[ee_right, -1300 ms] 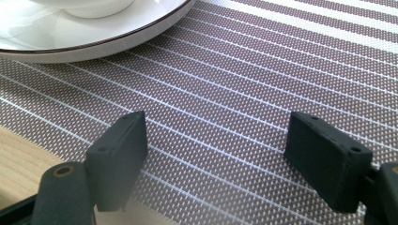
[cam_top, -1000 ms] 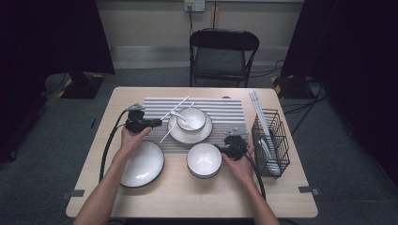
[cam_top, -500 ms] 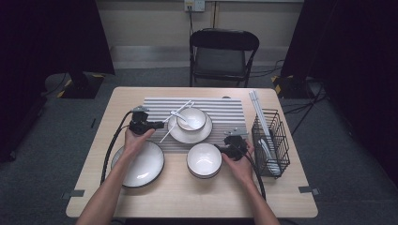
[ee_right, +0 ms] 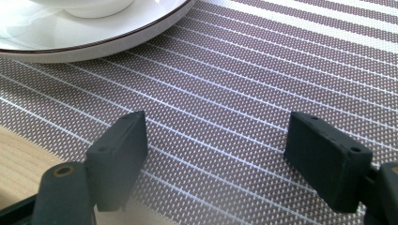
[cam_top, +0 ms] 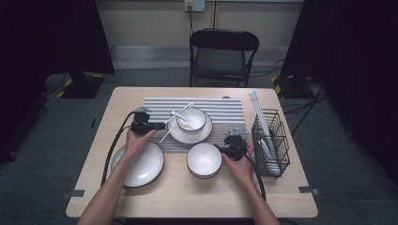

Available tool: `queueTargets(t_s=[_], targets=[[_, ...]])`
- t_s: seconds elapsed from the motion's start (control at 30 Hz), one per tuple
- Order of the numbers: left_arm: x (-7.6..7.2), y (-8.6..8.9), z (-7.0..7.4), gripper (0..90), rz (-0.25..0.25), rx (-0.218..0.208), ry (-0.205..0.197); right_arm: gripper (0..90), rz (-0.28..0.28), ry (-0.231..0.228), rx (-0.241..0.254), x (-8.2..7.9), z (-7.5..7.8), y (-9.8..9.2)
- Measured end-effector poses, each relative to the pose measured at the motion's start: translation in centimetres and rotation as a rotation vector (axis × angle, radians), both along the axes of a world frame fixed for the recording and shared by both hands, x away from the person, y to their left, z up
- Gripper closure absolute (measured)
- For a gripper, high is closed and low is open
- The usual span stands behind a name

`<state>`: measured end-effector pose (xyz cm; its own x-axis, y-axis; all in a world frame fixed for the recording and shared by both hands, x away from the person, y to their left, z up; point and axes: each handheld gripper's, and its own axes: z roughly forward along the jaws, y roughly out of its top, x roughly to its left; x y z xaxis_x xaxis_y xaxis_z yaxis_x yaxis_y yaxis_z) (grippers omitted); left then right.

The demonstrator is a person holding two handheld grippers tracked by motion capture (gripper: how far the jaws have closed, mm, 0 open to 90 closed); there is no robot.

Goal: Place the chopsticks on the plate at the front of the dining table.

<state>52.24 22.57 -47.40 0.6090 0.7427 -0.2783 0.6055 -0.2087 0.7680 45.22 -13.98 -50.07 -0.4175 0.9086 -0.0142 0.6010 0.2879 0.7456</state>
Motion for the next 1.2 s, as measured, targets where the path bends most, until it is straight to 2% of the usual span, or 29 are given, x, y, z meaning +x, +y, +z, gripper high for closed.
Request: queueTargets(t_s=[0.03, 0.37, 0.47, 0.57, 0.77, 0.87, 0.93, 1.2], targets=[[0.0, 0.0, -0.1, 85.7, -0.003, 0.009, 0.002, 21.0, 0.0, 0.0, 0.0, 0.0, 0.0, 0.0], [0.2, 0.1, -0.5, 85.2, -0.012, -0.001, 0.028, 21.0, 0.0, 0.0, 0.0, 0.0, 0.0, 0.0], [0.0, -0.1, -0.2, 83.9, -0.018, 0.005, 0.015, 21.0, 0.0, 0.0, 0.0, 0.0, 0.0, 0.0], [0.1, 0.0, 0.0, 82.4, -0.007, -0.017, 0.012, 21.0, 0.001, 0.001, 0.0, 0.0, 0.0, 0.0], [-0.2, 0.4, 0.4, 80.1, -0.019, -0.025, -0.008, 21.0, 0.0, 0.0, 0.0, 0.0, 0.0, 0.0], [-0.4, 0.6, 0.8, 78.5, -0.024, -0.045, -0.018, 21.0, 0.001, 0.001, 0.0, 0.0, 0.0, 0.0], [-0.5, 0.7, 1.0, 79.3, -0.025, -0.062, -0.023, 21.0, 0.0, 0.0, 0.0, 0.0, 0.0, 0.0], [-1.0, 1.6, 1.6, 79.4, -0.028, -0.068, -0.042, 21.0, 0.0, 0.0, 0.0, 0.0, 0.0, 0.0]])
